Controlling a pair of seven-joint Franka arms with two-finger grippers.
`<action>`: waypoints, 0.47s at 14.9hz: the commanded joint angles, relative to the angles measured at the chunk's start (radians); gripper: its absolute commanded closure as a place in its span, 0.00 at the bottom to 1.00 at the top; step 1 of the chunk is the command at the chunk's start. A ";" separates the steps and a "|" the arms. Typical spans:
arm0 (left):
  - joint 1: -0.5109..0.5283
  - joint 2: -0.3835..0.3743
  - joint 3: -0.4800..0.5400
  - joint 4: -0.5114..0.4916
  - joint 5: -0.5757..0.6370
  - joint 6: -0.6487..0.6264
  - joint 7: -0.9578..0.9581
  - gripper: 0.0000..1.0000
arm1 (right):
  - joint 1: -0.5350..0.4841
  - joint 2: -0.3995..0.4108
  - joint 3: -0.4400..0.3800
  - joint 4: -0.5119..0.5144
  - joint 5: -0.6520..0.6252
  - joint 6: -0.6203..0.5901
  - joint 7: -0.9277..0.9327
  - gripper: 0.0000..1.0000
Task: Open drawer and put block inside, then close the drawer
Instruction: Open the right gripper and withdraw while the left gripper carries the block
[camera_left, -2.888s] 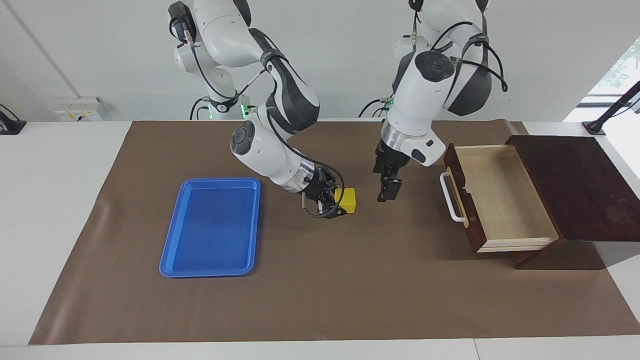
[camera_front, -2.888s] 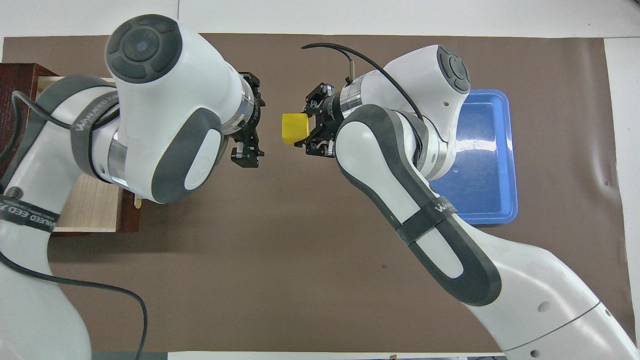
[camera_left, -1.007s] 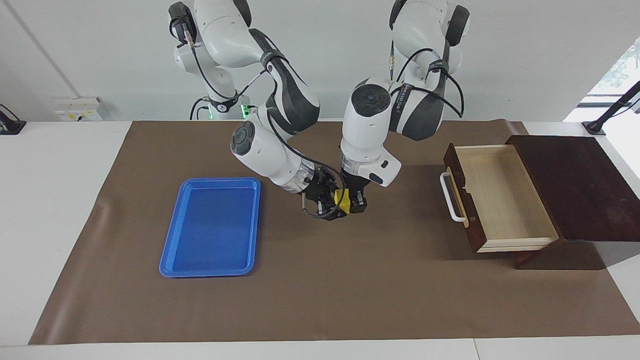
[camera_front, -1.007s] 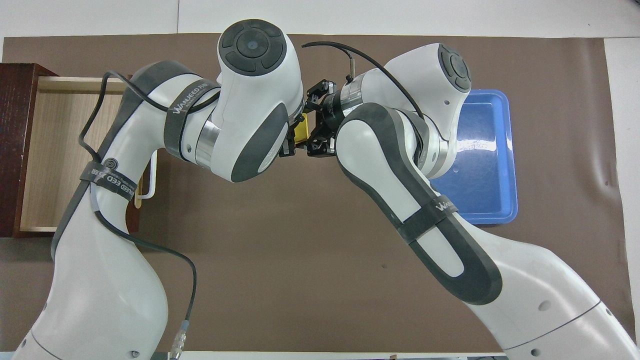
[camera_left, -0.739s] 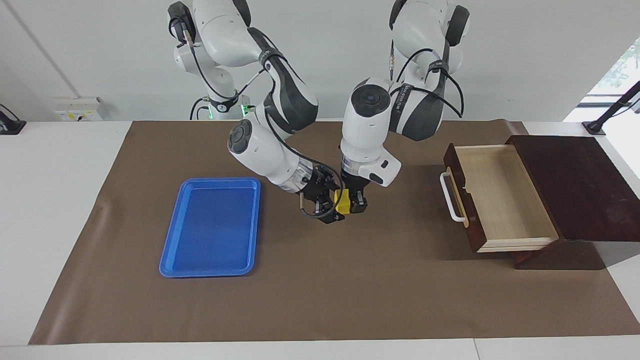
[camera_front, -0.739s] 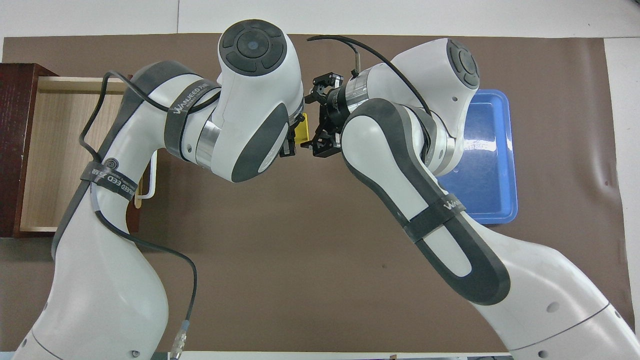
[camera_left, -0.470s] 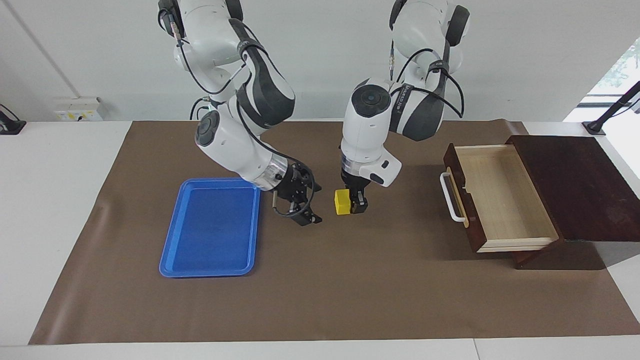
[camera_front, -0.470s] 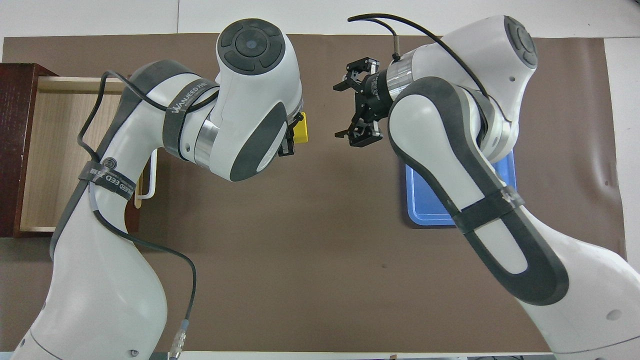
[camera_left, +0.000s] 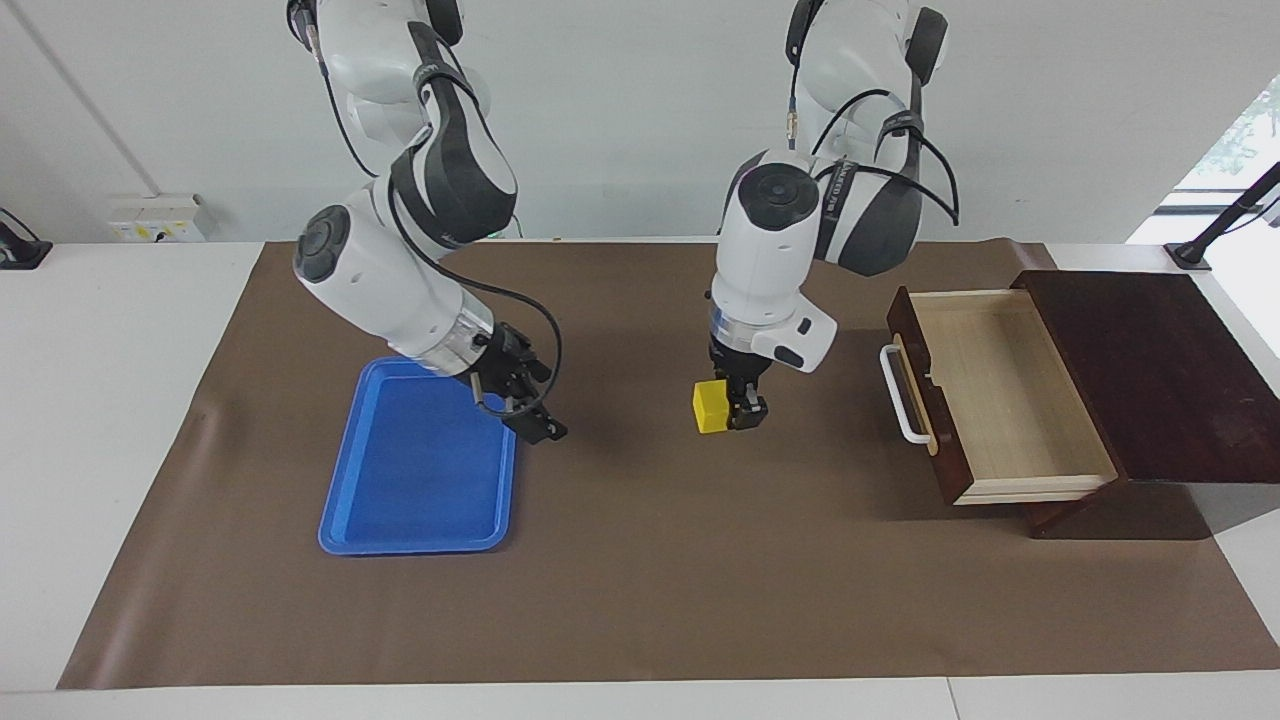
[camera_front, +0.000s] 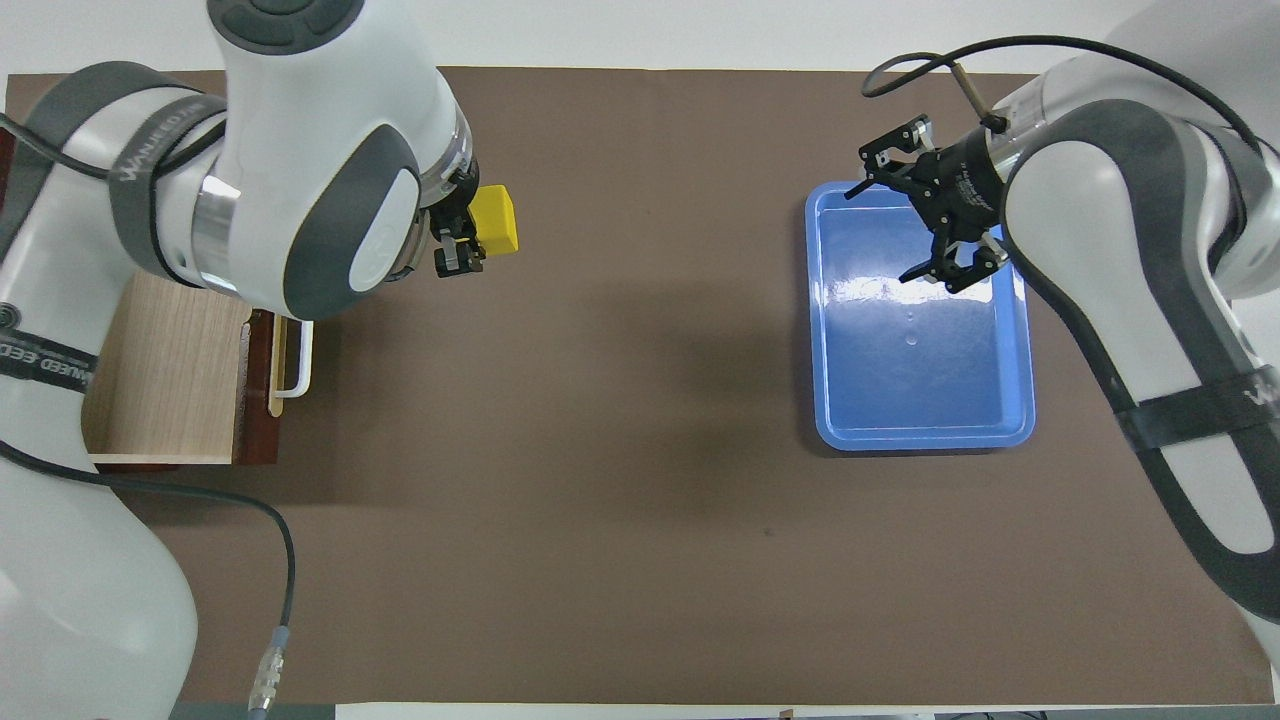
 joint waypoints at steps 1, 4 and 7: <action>0.063 -0.023 -0.007 -0.011 0.006 -0.047 0.097 1.00 | -0.047 -0.100 0.013 -0.043 -0.129 -0.084 -0.272 0.00; 0.186 -0.048 -0.007 -0.043 -0.009 -0.049 0.258 1.00 | -0.059 -0.232 0.013 -0.120 -0.287 -0.127 -0.554 0.00; 0.287 -0.054 -0.007 -0.052 -0.016 -0.055 0.433 1.00 | -0.067 -0.347 0.013 -0.192 -0.318 -0.154 -0.759 0.00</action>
